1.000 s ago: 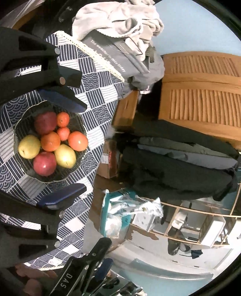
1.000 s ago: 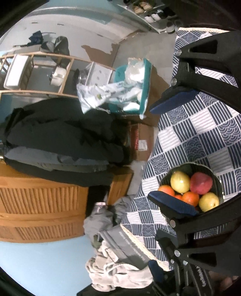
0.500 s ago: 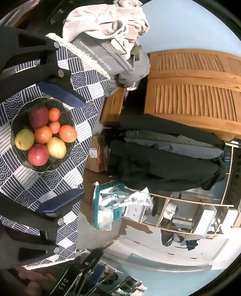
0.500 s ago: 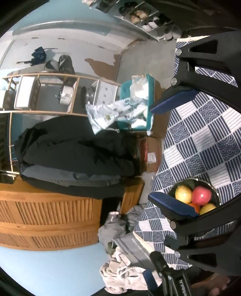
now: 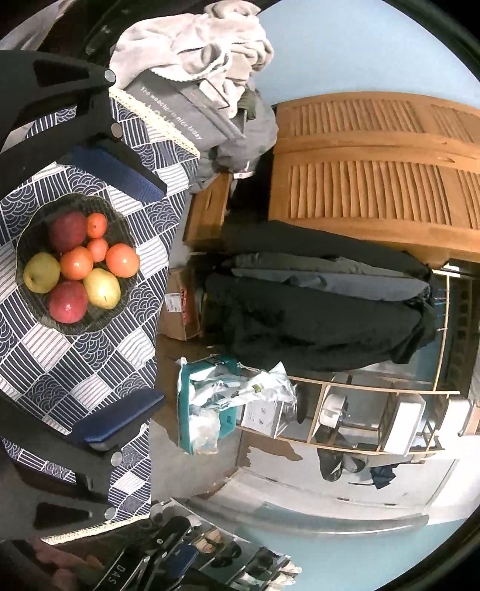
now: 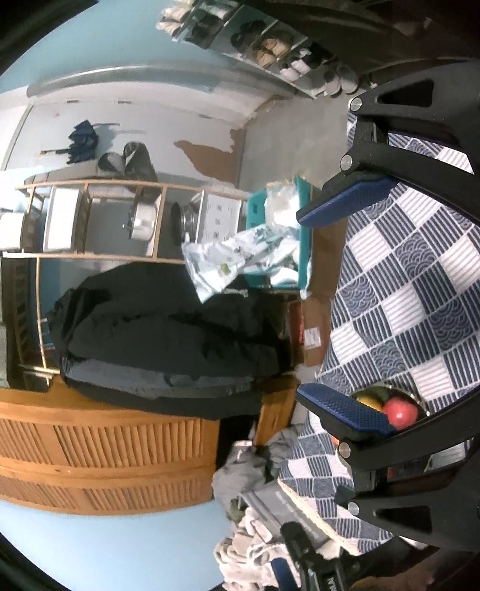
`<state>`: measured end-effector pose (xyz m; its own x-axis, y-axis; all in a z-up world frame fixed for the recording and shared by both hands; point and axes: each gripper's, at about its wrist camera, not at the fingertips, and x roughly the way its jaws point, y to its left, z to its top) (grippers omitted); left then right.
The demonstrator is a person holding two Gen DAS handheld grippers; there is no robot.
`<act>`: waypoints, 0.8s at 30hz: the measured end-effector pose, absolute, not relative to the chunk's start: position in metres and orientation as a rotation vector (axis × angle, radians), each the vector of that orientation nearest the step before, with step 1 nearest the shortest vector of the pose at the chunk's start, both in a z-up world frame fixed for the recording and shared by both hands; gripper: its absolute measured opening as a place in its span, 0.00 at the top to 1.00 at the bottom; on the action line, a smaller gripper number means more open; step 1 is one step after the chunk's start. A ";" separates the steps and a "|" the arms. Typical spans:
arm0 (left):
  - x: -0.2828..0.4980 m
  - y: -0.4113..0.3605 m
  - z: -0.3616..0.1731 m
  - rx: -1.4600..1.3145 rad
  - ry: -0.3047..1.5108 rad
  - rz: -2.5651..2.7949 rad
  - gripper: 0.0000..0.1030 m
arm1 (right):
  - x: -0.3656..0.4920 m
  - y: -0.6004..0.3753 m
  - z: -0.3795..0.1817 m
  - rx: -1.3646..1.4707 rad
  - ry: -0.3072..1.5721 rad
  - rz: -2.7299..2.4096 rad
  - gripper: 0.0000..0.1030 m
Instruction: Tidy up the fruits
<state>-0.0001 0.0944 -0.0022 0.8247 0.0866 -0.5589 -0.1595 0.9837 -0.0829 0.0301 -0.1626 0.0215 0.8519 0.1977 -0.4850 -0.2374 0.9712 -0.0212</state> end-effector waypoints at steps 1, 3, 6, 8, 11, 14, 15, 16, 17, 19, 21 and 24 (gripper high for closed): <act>0.000 0.093 -0.002 -0.124 0.588 0.131 0.01 | 0.031 -0.166 0.020 -0.078 0.505 0.223 0.17; 0.001 0.089 -0.001 -0.113 0.586 0.126 0.01 | 0.032 -0.172 0.019 -0.071 0.510 0.214 0.17; 0.002 0.084 0.000 -0.105 0.586 0.123 0.01 | 0.032 -0.181 0.018 -0.059 0.515 0.205 0.17; 0.003 0.082 0.001 -0.102 0.586 0.119 0.01 | 0.031 -0.185 0.018 -0.055 0.512 0.195 0.17; 0.003 0.078 0.001 -0.100 0.589 0.114 0.01 | 0.031 -0.191 0.017 -0.049 0.512 0.186 0.17; 0.004 0.077 0.000 -0.106 0.589 0.111 0.01 | 0.032 -0.193 0.015 -0.044 0.516 0.183 0.17; 0.004 0.076 0.000 -0.106 0.590 0.109 0.01 | 0.032 -0.194 0.014 -0.045 0.517 0.182 0.17; 0.004 0.076 -0.001 -0.107 0.590 0.108 0.01 | 0.032 -0.194 0.014 -0.047 0.518 0.181 0.17; 0.004 0.075 -0.001 -0.107 0.590 0.110 0.01 | 0.032 -0.194 0.013 -0.051 0.519 0.180 0.17; 0.005 0.075 -0.001 -0.108 0.593 0.110 0.01 | 0.033 -0.195 0.013 -0.056 0.519 0.179 0.17; 0.005 0.075 -0.001 -0.107 0.594 0.111 0.01 | 0.033 -0.194 0.013 -0.059 0.522 0.181 0.17; 0.005 0.074 -0.001 -0.102 0.594 0.110 0.01 | 0.033 -0.194 0.013 -0.060 0.521 0.181 0.17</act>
